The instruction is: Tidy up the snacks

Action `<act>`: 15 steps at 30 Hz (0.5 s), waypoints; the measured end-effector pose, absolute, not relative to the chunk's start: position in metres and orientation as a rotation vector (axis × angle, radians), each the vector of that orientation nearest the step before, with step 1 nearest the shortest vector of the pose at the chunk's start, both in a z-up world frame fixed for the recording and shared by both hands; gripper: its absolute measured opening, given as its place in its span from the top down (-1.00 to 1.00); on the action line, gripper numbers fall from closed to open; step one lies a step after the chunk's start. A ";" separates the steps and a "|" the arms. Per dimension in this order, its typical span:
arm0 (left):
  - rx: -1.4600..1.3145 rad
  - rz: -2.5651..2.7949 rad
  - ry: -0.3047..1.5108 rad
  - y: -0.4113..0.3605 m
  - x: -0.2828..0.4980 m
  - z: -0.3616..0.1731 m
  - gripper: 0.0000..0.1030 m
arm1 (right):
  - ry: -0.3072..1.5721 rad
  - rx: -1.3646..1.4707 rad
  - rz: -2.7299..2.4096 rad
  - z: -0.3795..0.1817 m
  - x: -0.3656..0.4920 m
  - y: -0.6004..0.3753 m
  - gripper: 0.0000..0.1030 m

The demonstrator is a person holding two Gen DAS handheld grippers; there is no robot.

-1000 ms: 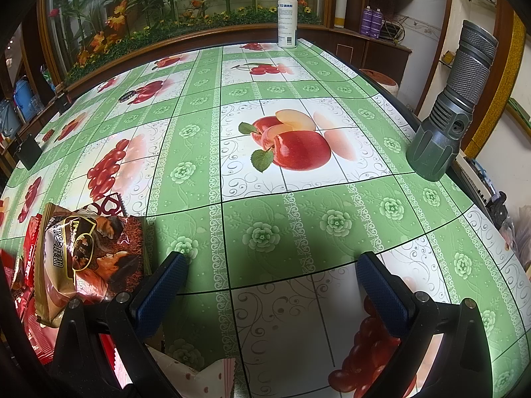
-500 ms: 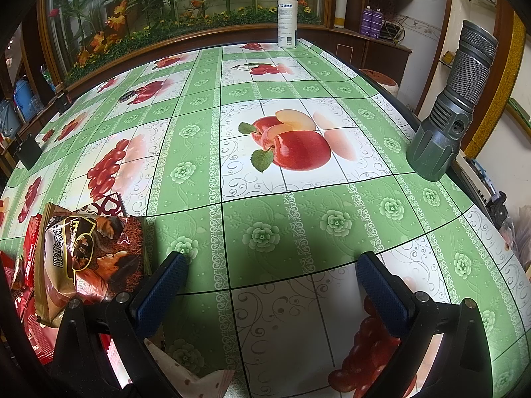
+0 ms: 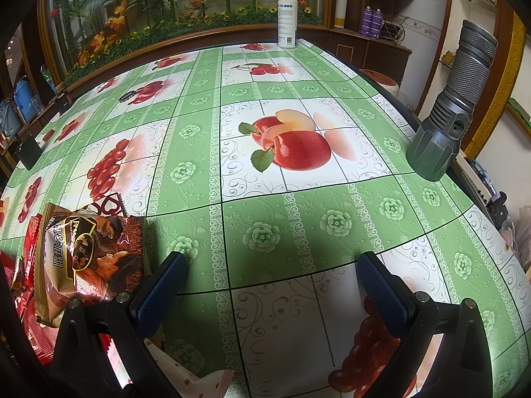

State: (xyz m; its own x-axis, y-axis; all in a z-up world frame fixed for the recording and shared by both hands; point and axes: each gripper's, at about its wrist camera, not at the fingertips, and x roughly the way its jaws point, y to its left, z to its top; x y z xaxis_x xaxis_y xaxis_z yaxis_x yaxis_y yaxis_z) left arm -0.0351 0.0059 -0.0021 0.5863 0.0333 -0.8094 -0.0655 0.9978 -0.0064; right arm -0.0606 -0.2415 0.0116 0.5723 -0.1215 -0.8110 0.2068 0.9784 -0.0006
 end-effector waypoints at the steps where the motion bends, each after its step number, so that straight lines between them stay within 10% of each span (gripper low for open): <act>1: -0.034 0.053 0.947 0.005 -0.035 -0.002 -1.00 | 0.942 0.098 -0.193 0.012 -0.061 -0.241 -1.00; 15: 0.170 0.063 0.647 0.088 -0.165 0.100 -1.00 | 0.786 0.141 -0.065 0.041 -0.090 -0.260 -0.83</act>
